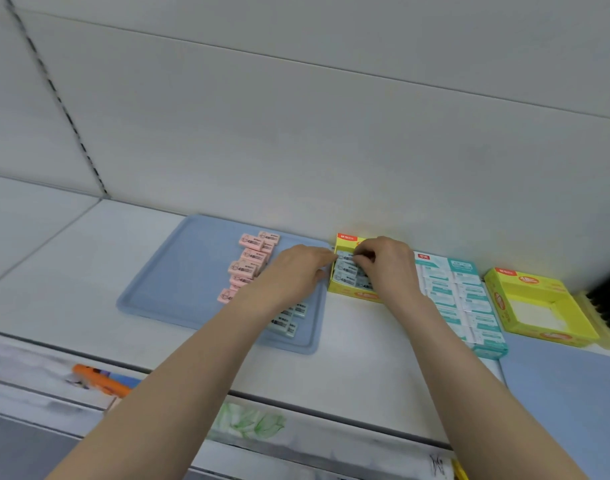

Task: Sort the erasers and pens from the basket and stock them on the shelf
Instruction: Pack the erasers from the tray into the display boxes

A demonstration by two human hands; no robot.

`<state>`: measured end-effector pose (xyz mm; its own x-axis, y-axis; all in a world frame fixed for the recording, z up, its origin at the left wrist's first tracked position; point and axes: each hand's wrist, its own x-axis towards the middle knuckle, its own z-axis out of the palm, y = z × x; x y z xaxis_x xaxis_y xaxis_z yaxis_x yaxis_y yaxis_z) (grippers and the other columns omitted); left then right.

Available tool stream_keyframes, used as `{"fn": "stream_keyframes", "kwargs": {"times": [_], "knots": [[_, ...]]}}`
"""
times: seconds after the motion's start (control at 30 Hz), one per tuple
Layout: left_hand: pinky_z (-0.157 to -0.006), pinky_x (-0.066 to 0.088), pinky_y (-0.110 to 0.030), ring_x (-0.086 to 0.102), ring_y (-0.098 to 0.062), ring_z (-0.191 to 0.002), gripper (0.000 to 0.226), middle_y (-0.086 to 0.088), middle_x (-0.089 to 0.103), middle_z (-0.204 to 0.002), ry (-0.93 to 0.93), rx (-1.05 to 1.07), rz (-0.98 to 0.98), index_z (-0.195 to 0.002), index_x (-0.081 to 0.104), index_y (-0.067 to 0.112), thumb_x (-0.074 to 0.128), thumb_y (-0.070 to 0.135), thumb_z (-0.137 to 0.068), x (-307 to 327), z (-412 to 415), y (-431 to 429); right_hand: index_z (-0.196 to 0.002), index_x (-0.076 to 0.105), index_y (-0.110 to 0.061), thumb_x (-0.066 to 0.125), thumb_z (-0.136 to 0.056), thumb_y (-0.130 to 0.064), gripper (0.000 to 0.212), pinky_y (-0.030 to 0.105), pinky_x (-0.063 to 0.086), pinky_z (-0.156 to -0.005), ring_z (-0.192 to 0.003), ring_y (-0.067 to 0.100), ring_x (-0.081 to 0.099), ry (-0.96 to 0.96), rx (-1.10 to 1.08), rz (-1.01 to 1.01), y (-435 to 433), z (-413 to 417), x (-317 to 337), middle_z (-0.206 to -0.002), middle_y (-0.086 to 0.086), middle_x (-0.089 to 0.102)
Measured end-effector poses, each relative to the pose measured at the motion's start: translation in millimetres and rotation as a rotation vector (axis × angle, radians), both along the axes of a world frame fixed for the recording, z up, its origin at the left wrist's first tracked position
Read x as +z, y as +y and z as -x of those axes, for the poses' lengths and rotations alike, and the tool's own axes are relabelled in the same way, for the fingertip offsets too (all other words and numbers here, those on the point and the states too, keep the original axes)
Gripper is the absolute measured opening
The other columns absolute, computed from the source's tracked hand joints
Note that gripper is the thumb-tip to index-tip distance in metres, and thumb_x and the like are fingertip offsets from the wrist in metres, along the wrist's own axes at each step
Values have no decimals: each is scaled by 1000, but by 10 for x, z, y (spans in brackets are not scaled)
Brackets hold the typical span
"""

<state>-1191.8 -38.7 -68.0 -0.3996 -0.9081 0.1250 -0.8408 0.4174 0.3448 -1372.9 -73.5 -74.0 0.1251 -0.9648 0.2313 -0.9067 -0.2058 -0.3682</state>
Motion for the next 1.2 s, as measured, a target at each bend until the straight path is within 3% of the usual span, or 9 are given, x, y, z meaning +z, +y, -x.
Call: {"fn": "stream_keyframes", "kwargs": {"times": [0.07,0.2,0.4,0.53,0.7,0.87,0.97,1.07,1.2], "knots": [[-86,39,-28,53,-21,-118,38,4,60,-132,3,-20,-17,-129,58,21,48,9,-95,-6,-9,5,-96,76,-20,64,-88,-19,14,31,45,-76,-88,25,64,-19,-2,-5,21,-5,30,-94,3,74],[-107,34,-31,45,-19,-131,41,1,50,-143,76,65,-52,-138,52,20,52,14,-97,1,-155,31,-101,76,-20,61,-90,-15,19,27,45,-78,-90,21,64,-97,-8,-22,110,-27,112,-97,1,75],[-86,43,-23,60,-8,-95,24,7,66,-110,190,197,-32,-112,68,24,66,18,-89,113,-667,396,-99,77,-22,67,-87,-18,16,29,49,-81,-86,11,65,-160,203,-61,497,-246,172,-94,-7,74],[-86,47,-26,62,-10,-93,22,6,68,-105,251,234,-33,-108,70,22,68,14,-87,100,-721,546,-112,72,-19,64,-91,-25,23,32,47,-83,-95,19,64,-3,359,-73,583,-536,94,-104,0,71],[-87,46,-29,63,-12,-97,23,4,70,-107,126,228,-85,-112,69,25,64,22,-90,81,-653,606,-110,69,-13,58,-93,-27,25,38,48,-78,-100,28,59,273,359,-92,535,-764,36,-101,8,67],[-76,37,-19,61,-12,-102,27,6,70,-109,-21,153,-103,-118,67,28,62,27,-92,43,-600,590,-107,72,-19,69,-87,-29,23,27,40,-73,-94,19,62,67,318,-112,495,-731,102,-99,1,69],[-71,31,-14,62,-10,-100,23,6,69,-106,-10,122,-114,-114,68,26,63,24,-92,39,-574,556,-96,72,-19,73,-85,-30,15,29,44,-72,-83,15,60,-157,259,-54,475,-564,153,-89,-3,68],[-70,32,-18,59,-10,-91,17,6,67,-101,32,122,-97,-108,69,25,61,25,-93,62,-545,527,-92,71,-21,72,-86,-26,8,23,44,-72,-78,13,61,-363,120,-8,377,-189,293,-87,-4,69],[-79,43,-24,59,-10,-89,13,5,67,-97,279,181,-47,-103,68,21,62,21,-92,141,-410,397,-93,73,-28,69,-87,-24,8,26,41,-73,-79,16,60,-183,-35,-101,235,341,413,-87,-2,70]]}}
